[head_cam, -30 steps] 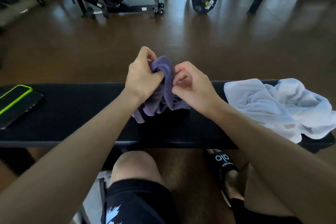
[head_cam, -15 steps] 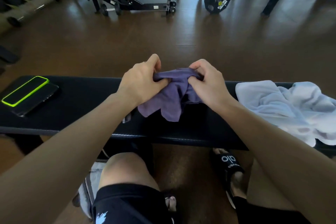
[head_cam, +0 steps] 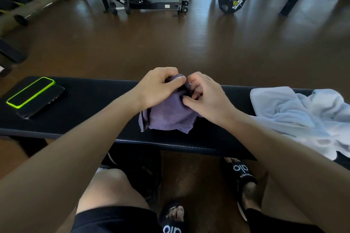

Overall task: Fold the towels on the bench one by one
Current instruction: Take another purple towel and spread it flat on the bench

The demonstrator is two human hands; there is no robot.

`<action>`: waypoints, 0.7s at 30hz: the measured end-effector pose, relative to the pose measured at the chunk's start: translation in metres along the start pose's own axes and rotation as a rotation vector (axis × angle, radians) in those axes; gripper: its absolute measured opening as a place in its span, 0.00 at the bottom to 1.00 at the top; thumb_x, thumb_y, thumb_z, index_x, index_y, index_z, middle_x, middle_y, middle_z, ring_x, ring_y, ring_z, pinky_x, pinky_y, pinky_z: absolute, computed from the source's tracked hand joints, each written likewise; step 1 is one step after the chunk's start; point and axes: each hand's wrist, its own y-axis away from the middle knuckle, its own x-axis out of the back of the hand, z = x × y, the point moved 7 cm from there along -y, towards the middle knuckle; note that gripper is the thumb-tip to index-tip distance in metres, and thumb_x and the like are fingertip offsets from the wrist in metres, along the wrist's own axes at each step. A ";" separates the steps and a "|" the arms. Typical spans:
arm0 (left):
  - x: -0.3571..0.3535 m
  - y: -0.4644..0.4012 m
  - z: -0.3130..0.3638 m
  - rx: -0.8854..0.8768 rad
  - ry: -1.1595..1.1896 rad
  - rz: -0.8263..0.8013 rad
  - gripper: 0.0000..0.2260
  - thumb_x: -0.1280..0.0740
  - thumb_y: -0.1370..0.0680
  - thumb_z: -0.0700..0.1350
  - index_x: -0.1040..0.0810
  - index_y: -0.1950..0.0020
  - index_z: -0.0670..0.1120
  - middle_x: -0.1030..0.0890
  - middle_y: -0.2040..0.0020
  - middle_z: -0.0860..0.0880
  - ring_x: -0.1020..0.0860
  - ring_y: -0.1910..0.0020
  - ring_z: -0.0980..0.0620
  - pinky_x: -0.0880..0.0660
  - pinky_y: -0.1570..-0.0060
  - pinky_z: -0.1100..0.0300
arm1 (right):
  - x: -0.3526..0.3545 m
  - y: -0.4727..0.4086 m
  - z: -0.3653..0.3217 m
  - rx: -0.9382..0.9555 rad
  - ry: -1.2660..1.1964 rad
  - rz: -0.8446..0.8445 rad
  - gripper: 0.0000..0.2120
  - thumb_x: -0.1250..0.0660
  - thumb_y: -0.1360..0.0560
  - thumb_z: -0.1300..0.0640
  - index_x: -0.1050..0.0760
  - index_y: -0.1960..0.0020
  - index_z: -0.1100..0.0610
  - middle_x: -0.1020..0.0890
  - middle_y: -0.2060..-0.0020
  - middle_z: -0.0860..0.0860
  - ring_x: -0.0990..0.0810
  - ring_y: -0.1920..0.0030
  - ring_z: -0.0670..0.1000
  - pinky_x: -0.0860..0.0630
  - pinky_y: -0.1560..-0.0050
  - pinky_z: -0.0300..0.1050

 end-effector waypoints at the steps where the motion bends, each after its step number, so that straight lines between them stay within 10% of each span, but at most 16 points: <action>1: -0.002 0.000 0.002 -0.014 0.014 -0.024 0.18 0.35 0.18 0.48 0.35 0.66 0.47 0.34 0.69 0.55 0.34 0.67 0.56 0.36 0.64 0.60 | 0.000 -0.002 0.000 0.011 0.008 0.032 0.09 0.29 0.30 0.60 0.27 0.54 0.56 0.24 0.58 0.50 0.23 0.60 0.51 0.26 0.58 0.42; 6: 0.000 0.003 -0.001 -0.008 -0.070 -0.098 0.18 0.31 0.26 0.40 0.37 0.69 0.48 0.35 0.73 0.56 0.36 0.71 0.57 0.39 0.69 0.61 | 0.005 -0.008 0.015 -0.085 0.072 0.072 0.06 0.35 0.29 0.64 0.31 0.57 0.58 0.24 0.68 0.53 0.27 0.64 0.57 0.27 0.60 0.55; 16: 0.024 0.004 -0.022 0.148 -0.472 -0.014 0.13 0.35 0.21 0.48 0.29 0.65 0.47 0.24 0.65 0.49 0.25 0.64 0.47 0.34 0.68 0.57 | 0.020 -0.011 0.015 -0.155 -0.013 0.096 0.12 0.44 0.21 0.68 0.23 0.46 0.60 0.20 0.52 0.51 0.23 0.49 0.50 0.29 0.48 0.41; 21: 0.029 0.003 -0.024 0.180 -0.405 0.006 0.16 0.35 0.21 0.47 0.29 0.69 0.47 0.25 0.68 0.48 0.26 0.66 0.47 0.30 0.67 0.55 | 0.018 -0.004 0.007 -0.107 0.060 -0.091 0.09 0.39 0.18 0.54 0.22 0.52 0.53 0.19 0.59 0.45 0.23 0.56 0.45 0.30 0.56 0.37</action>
